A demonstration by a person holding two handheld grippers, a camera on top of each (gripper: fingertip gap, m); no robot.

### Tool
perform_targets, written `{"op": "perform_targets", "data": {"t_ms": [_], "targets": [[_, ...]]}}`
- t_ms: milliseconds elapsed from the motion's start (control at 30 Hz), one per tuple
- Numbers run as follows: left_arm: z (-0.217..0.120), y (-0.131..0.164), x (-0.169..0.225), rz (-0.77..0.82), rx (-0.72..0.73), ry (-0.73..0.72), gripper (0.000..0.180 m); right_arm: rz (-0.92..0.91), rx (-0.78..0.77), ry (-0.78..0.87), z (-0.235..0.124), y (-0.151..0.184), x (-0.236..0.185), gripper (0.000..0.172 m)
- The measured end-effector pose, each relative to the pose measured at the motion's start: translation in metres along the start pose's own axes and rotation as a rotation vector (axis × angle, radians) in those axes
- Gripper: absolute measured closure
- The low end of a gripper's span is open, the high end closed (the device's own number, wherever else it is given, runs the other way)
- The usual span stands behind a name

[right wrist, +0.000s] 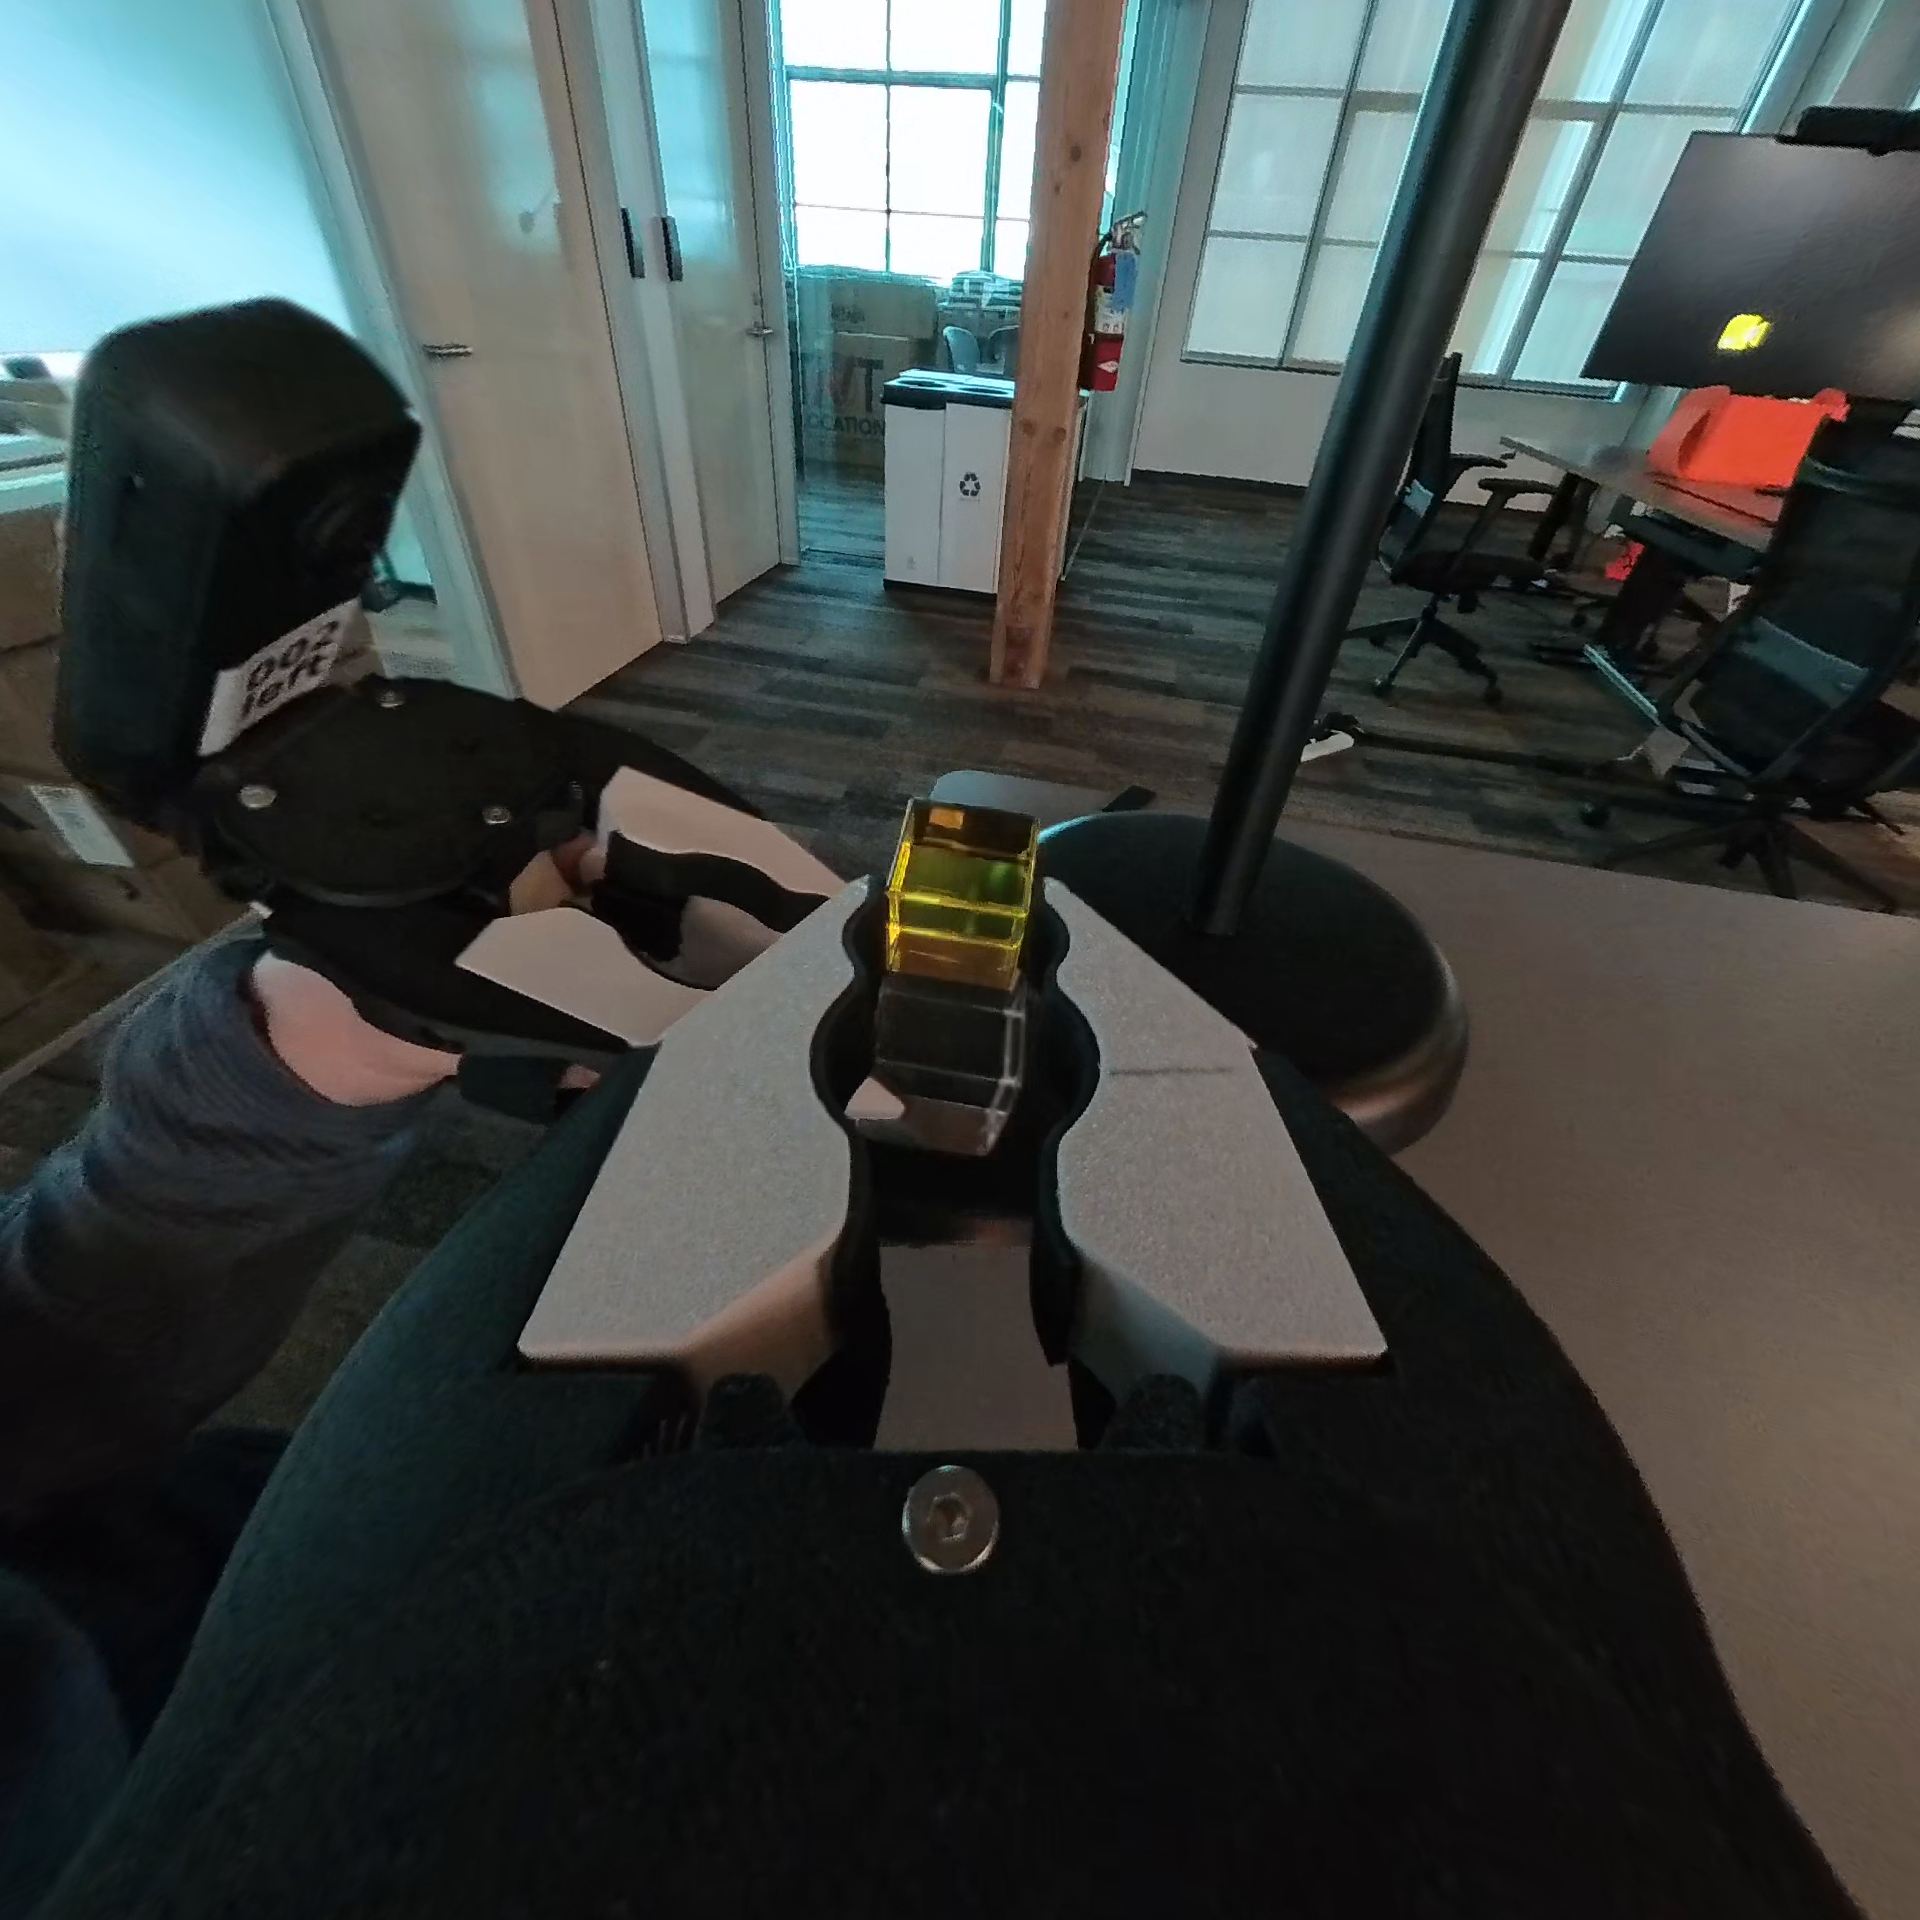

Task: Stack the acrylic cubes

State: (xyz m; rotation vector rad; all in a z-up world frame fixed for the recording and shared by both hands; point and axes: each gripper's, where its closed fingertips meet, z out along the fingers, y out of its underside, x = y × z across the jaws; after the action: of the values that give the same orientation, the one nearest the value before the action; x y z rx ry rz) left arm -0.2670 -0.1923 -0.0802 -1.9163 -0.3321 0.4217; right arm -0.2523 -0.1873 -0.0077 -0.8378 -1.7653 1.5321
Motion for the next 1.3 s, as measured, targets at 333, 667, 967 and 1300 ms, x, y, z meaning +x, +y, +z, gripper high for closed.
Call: {"op": "perform_targets", "data": {"t_ms": [333,667,967,1300], "targets": [[-0.013,0.002,0.01,-0.044,0.048,0.019,0.14,0.006,-0.013,-0.033,0.001,-0.001,-0.009,0.147],[-0.009,0.0,0.007,-0.034,0.063,0.003,0.14,0.039,-0.121,-0.069,0.01,0.021,-0.014,0.147],[-0.01,0.002,0.012,-0.083,0.069,0.077,0.139,0.06,-0.13,-0.06,0.016,0.031,-0.012,0.147],[-0.014,0.003,0.013,-0.1,0.067,0.2,0.14,0.043,-0.145,-0.069,0.019,0.036,-0.015,0.147]]}}
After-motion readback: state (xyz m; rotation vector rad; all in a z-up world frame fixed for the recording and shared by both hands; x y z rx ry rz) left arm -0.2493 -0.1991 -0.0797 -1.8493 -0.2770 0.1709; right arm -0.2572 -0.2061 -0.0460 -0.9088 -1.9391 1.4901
